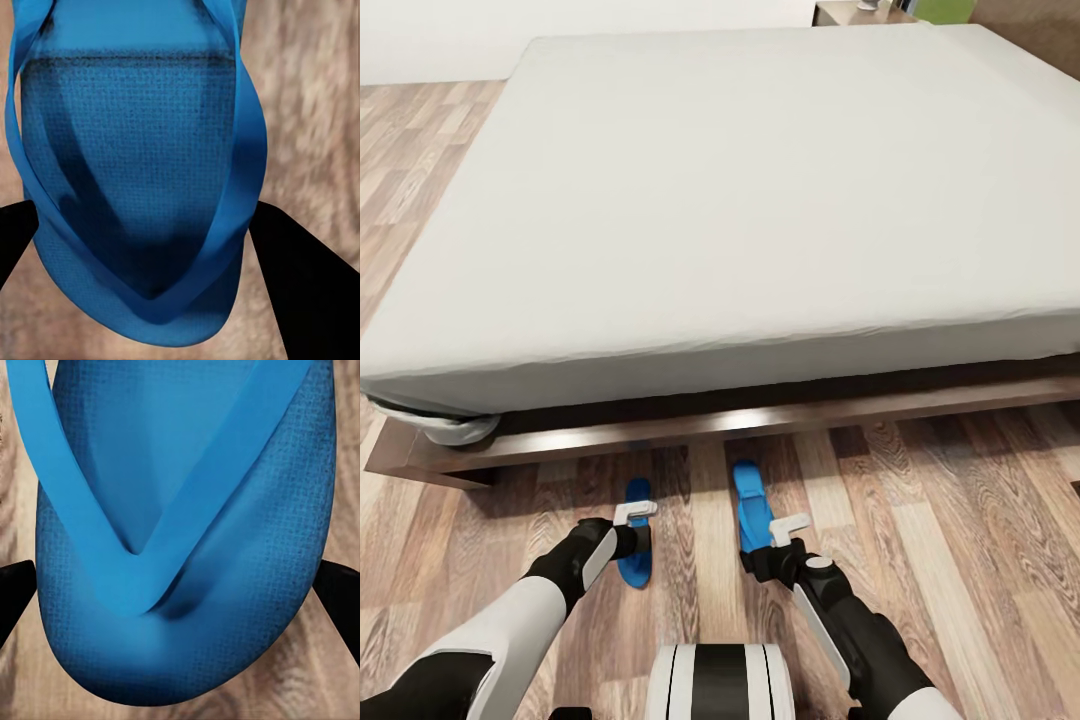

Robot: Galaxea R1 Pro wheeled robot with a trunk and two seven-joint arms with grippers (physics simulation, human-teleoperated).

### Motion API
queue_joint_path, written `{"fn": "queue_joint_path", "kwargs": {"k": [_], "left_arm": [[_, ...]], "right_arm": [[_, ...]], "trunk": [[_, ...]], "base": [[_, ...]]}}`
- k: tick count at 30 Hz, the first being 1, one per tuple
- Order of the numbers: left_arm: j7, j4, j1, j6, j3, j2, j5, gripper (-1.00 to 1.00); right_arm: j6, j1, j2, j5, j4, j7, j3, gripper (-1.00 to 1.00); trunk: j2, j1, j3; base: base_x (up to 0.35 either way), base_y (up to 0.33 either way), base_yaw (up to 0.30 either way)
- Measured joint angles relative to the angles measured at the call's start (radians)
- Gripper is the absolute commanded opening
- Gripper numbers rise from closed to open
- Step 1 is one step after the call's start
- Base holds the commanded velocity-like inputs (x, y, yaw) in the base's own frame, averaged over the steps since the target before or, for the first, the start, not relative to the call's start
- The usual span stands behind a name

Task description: In the bedroom, move the book from the bed onto either nightstand, and place the two sandals side by side next to the bed.

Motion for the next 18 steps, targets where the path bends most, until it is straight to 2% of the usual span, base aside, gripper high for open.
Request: {"fn": "queue_joint_path", "kwargs": {"k": [5, 9, 18], "left_arm": [[0.0, 0.0, 0.0, 0.0, 0.0, 0.0, 0.0, -1.0], [-0.005, -0.02, -0.001, 0.014, 0.003, -0.001, -0.009, -1.0], [-0.006, -0.036, -0.001, 0.037, 0.002, -0.001, -0.011, -1.0]], "right_arm": [[0.0, 0.0, 0.002, 0.001, -0.001, -0.001, 0.0, -1.0], [0.0, 0.0, 0.001, 0.0, -0.002, 0.0, 0.0, -1.0], [0.0, 0.0, 0.002, 0.001, -0.003, 0.0, -0.001, -1.0]], "trunk": [[0.0, 0.0, 0.0], [-0.001, 0.001, -0.015], [-0.001, 0.002, -0.019]], "base": [[0.0, 0.0, 0.0], [0.0, 0.0, 0.0], [0.0, 0.0, 0.0]]}}
